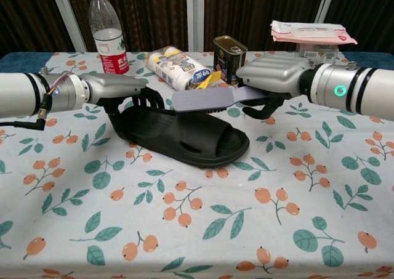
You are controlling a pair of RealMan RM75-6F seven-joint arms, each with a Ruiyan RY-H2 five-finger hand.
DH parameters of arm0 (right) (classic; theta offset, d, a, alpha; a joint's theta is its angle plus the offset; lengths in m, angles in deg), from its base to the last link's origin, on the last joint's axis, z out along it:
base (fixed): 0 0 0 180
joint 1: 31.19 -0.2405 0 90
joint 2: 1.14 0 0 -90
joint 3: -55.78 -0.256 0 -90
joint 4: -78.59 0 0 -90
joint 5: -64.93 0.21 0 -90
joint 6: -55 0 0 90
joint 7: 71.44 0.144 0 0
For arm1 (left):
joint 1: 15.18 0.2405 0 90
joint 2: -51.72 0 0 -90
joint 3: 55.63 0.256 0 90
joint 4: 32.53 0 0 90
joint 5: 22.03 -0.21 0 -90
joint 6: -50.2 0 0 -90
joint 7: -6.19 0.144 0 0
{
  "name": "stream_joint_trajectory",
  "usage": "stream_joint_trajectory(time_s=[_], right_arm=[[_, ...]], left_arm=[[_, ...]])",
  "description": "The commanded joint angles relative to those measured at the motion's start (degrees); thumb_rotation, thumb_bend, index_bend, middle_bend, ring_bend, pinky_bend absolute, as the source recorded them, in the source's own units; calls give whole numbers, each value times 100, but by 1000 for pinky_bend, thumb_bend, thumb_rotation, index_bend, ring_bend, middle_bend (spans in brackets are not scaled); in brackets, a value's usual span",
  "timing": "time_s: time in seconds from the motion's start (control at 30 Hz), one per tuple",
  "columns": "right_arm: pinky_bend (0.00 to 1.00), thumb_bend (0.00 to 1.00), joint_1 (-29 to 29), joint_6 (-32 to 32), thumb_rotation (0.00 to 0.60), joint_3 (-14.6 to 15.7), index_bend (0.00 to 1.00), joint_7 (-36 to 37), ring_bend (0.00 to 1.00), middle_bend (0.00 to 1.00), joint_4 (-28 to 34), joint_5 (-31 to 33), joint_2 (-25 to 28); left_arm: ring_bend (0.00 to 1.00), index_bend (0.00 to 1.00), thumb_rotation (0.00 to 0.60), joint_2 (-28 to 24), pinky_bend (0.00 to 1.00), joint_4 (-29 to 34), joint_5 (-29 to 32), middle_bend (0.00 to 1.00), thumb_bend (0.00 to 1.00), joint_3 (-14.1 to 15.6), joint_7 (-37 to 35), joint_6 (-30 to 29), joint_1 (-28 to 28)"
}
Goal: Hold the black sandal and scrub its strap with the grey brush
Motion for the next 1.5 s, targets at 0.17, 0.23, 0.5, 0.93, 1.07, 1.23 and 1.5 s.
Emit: stream_joint_trajectory(time_s=[0.17,0.23,0.5,0.93,1.07,1.23,1.5], right_arm=[[1000,429,-168,-455,600,55,991,-299,998,951,-205,168,-302],[1000,429,-115,-486,600,193,991,-355,998,951,-29,103,-149],[1000,430,248,-221,600,591,991,-419,998,952,791,-81,577],[1000,392,739,41,600,284,979,-63,965,951,775,732,1241],[1000,345,698,-375,600,220,900,-297,921,917,516,1196,1032],[952,203,645,-636,600,179,720,-587,787,777,326,1522,839],[308,15,778,-502,600,129,26,-825,152,204,740,1787,1055]], left_arm=[[352,439,600,-12,281,25,30,500,224,-3,38,-11,15],[351,439,600,-11,282,19,35,499,224,0,53,-13,21],[325,417,600,-50,281,75,49,482,224,-2,113,-21,24],[106,151,600,-458,189,728,97,176,223,-121,459,-487,170],[106,151,600,-743,181,1107,153,175,223,-169,537,-860,383],[106,150,600,-1181,180,1629,230,175,223,-178,566,-1368,751],[106,150,600,-1740,180,2091,257,175,218,-99,533,-1959,1266]])
